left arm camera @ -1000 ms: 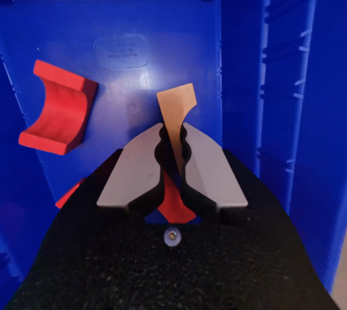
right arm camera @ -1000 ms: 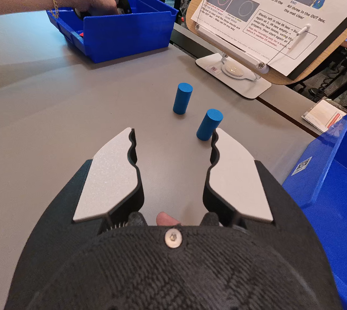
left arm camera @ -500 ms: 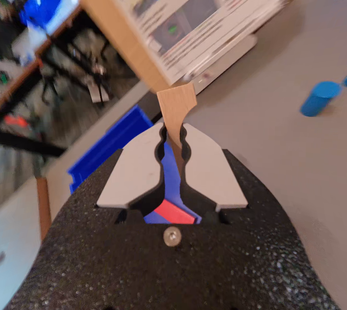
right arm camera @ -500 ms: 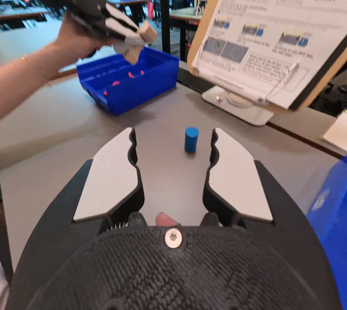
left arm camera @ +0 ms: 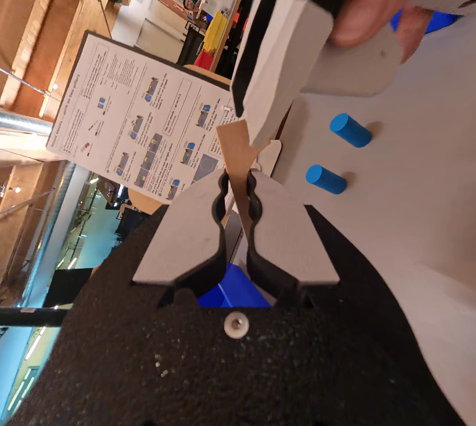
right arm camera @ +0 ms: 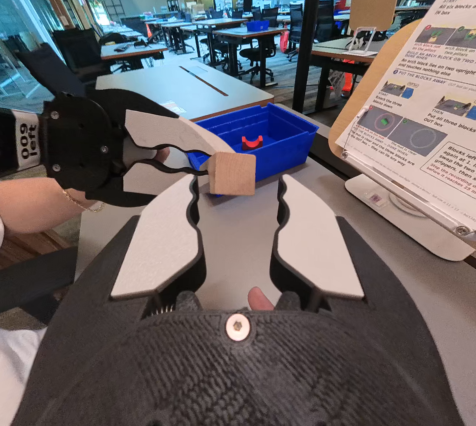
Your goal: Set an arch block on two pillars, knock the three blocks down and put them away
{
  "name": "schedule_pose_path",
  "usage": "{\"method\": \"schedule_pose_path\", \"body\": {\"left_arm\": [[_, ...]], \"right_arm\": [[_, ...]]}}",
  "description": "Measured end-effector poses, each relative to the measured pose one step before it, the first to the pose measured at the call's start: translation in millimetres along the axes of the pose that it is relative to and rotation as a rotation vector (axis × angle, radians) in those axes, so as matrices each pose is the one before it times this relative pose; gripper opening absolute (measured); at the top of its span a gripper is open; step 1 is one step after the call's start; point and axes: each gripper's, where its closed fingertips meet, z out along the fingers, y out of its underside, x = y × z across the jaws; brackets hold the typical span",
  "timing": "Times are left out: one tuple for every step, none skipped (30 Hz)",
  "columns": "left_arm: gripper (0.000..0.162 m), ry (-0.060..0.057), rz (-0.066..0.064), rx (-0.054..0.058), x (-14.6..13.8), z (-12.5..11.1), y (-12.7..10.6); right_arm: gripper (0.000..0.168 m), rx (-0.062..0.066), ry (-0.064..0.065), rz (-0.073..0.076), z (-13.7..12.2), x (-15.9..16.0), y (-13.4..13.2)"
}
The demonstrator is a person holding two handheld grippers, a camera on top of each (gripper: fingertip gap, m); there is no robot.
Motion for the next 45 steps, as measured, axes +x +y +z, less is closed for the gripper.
{"method": "schedule_pose_path", "body": {"left_arm": [[0.013, 0.0025, 0.0181, 0.0035, 3.88, -0.04, -2.22], [0.013, -0.0018, 0.0163, 0.0030, 3.12, 0.13, -2.02], [0.013, 0.0021, 0.0131, 0.0051, 3.35, 0.33, -2.17], [0.013, 0.0091, 0.0081, 0.0041, 3.85, 0.37, -2.26], [0.013, 0.0036, 0.0031, 0.0047, 2.88, 0.33, -2.28], [0.013, 0.0017, 0.0035, 0.0017, 2.20, 0.24, -1.41], [0.013, 0.0068, 0.0023, 0.0016, 2.82, 0.37, -1.01], [0.013, 0.0057, -0.0063, 0.0053, 2.79, 0.35, -1.10], [0.013, 0.0050, -0.0110, 0.0066, 2.75, 0.54, -0.97], [0.013, 0.0074, -0.0086, 0.0075, 3.09, 1.00, -0.76], [0.014, 0.0047, -0.0056, 0.0121, 2.65, 0.95, -1.00], [0.014, -0.0017, -0.0044, 0.0203, 1.60, 0.61, -1.86], [0.016, 0.0036, -0.0075, 0.0257, 1.25, 0.08, -2.70], [0.018, 0.0246, -0.0191, 0.0258, 1.82, -0.70, -3.10], [0.028, 0.0431, -0.0428, 0.0303, 1.43, -1.42, -4.39], [0.045, 0.0586, -0.0691, 0.0322, 0.80, -1.53, -4.91], [0.062, 0.0685, -0.0862, 0.0232, -0.21, -1.43, -4.36], [0.066, 0.0848, -0.0817, 0.0130, 0.91, -1.65, -3.83], [0.066, 0.0959, -0.0648, -0.0008, 2.47, -1.62, -2.67], [0.067, 0.0729, -0.0472, -0.0123, 0.80, -1.13, -1.71], [0.068, 0.0552, -0.0218, -0.0197, 0.60, -0.28, -0.68], [0.066, 0.0506, 0.0013, -0.0277, 2.06, 0.80, 0.75], [0.062, 0.0361, 0.0147, -0.0350, 1.83, 1.88, 1.87], [0.058, 0.0303, 0.0266, -0.0393, 2.59, 2.76, 2.50], [0.054, 0.0321, 0.0346, -0.0381, 4.01, 3.26, 2.50], [0.050, 0.0249, 0.0339, -0.0316, 3.77, 3.59, 1.59], [0.047, 0.0140, 0.0247, -0.0199, 2.33, 3.77, 0.00], [0.047, 0.0117, 0.0111, -0.0118, 1.74, 3.88, -0.82], [0.048, 0.0153, 0.0007, -0.0118, 1.66, 4.11, -0.77], [0.048, 0.0094, -0.0031, -0.0111, 0.67, 3.87, -0.70], [0.046, 0.0058, -0.0016, -0.0077, 0.20, 3.64, -0.77], [0.040, 0.0068, 0.0015, -0.0051, 0.45, 3.41, -0.89], [0.034, 0.0021, 0.0052, -0.0047, -0.27, 3.41, -0.38], [0.034, 0.0019, 0.0020, -0.0084, -0.32, 3.93, 0.78], [0.033, 0.0099, -0.0067, -0.0138, 0.17, 4.53, 1.57], [0.033, 0.0127, -0.0082, -0.0167, 0.14, 5.02, 2.06], [0.033, 0.0086, 0.0023, -0.0177, -0.68, 4.92, 2.47], [0.033, -0.0046, 0.0105, -0.0249, -3.41, 4.39, 3.47], [0.033, -0.0166, 0.0082, -0.0301, -6.50, 3.47, 3.96], [0.033, -0.0084, 0.0047, -0.0304, -7.07, 3.08, 3.74], [0.033, 0.0000, 0.0052, -0.0295, -7.35, 2.73, 3.19], [0.033, -0.0043, 0.0073, -0.0347, -8.99, 3.20, 3.58], [0.033, -0.0058, 0.0099, -0.0448, -9.89, 4.15, 4.67], [0.033, 0.0025, 0.0124, -0.0496, -8.91, 5.53, 5.02], [0.033, 0.0134, 0.0124, -0.0436, -7.35, 6.46, 4.06]], "right_arm": [[0.054, -0.0102, 0.0053, -0.0066, -0.53, 0.01, 3.10], [0.050, -0.0074, 0.0016, -0.0044, -0.70, -0.17, 2.45], [0.046, -0.0010, -0.0063, -0.0057, -1.00, -1.39, 1.27], [0.042, -0.0015, -0.0128, -0.0086, -1.23, -2.30, 1.28], [0.038, -0.0079, -0.0183, -0.0109, -1.33, -2.85, 2.04], [0.034, -0.0095, -0.0028, -0.0052, -1.55, 0.12, 2.40], [0.034, -0.0117, -0.0112, -0.0027, -1.70, -0.29, 2.86], [0.034, -0.0020, -0.0128, 0.0035, -1.70, -0.23, 1.73], [0.034, -0.0024, -0.0080, 0.0018, -1.41, -0.08, 2.26], [0.034, -0.0050, -0.0008, -0.0064, -1.25, 0.28, 2.68], [0.034, 0.0016, 0.0006, -0.0117, -1.40, 0.07, 1.58], [0.034, 0.0109, 0.0001, -0.0138, -2.02, -0.35, 0.03], [0.033, 0.0103, 0.0022, -0.0207, -2.70, -0.20, -0.23], [0.033, 0.0071, 0.0075, -0.0274, -3.46, 0.93, 0.08], [0.033, 0.0067, 0.0138, -0.0232, -4.33, 2.31, 0.33], [0.033, 0.0105, -0.0085, -0.0264, -4.64, -0.07, 0.03], [0.033, 0.0213, -0.0162, -0.0230, -4.87, -1.16, -0.86], [0.033, 0.0201, -0.0064, -0.0089, -4.65, 0.16, -0.69], [0.033, 0.0205, -0.0085, -0.0220, -4.15, -0.44, -0.76], [0.033, 0.0260, -0.0087, -0.0300, -3.79, -1.21, -1.08], [0.033, 0.0214, -0.0202, -0.0294, -3.25, -3.42, -0.63], [0.033, 0.0155, -0.0089, -0.0156, -2.51, -2.47, -0.21], [0.033, 0.0085, 0.0065, -0.0089, -1.95, -0.45, 0.35], [0.033, 0.0045, 0.0042, -0.0187, -1.70, -0.79, 0.85], [0.033, 0.0031, 0.0039, -0.0138, -1.67, -0.89, 0.94], [0.033, -0.0018, 0.0050, -0.0017, -1.38, -0.07, 1.40], [0.033, 0.0008, 0.0004, -0.0060, -1.34, -0.53, 1.14], [0.033, 0.0082, -0.0029, -0.0169, -1.32, -1.19, 0.43], [0.033, 0.0044, 0.0014, -0.0085, -1.43, -0.36, 0.81], [0.033, -0.0036, -0.0076, 0.0008, -1.29, -1.15, 1.70], [0.033, 0.0020, -0.0010, -0.0017, -1.17, -0.59, 1.07], [0.033, 0.0016, 0.0050, -0.0021, -1.21, -0.08, 1.13], [0.033, -0.0083, -0.0033, 0.0001, -1.14, -0.95, 2.39], [0.033, -0.0170, 0.0097, -0.0021, -1.54, 0.98, 3.95], [0.033, -0.0249, 0.0070, 0.0091, -1.55, 0.70, 5.64], [0.034, -0.0294, 0.0077, 0.0254, -1.86, 1.04, 6.90], [0.034, -0.0333, 0.0159, 0.0244, -2.66, 1.92, 7.85], [0.042, -0.0175, 0.0427, 0.0173, -3.90, 5.03, 6.40], [0.056, -0.0097, 0.0481, 0.0215, -4.99, 5.71, 6.20], [0.064, -0.0211, 0.0282, 0.0269, -5.40, 3.87, 8.33], [0.067, -0.0222, 0.0277, 0.0251, -5.29, 4.19, 8.47], [0.068, -0.0153, 0.0281, 0.0226, -4.81, 4.24, 7.37], [0.069, -0.0140, 0.0125, 0.0237, -3.78, 1.95, 6.38], [0.070, -0.0104, 0.0005, 0.0181, -2.97, -0.03, 5.07], [0.072, -0.0044, 0.0064, 0.0078, -2.45, 0.18, 3.24]]}}
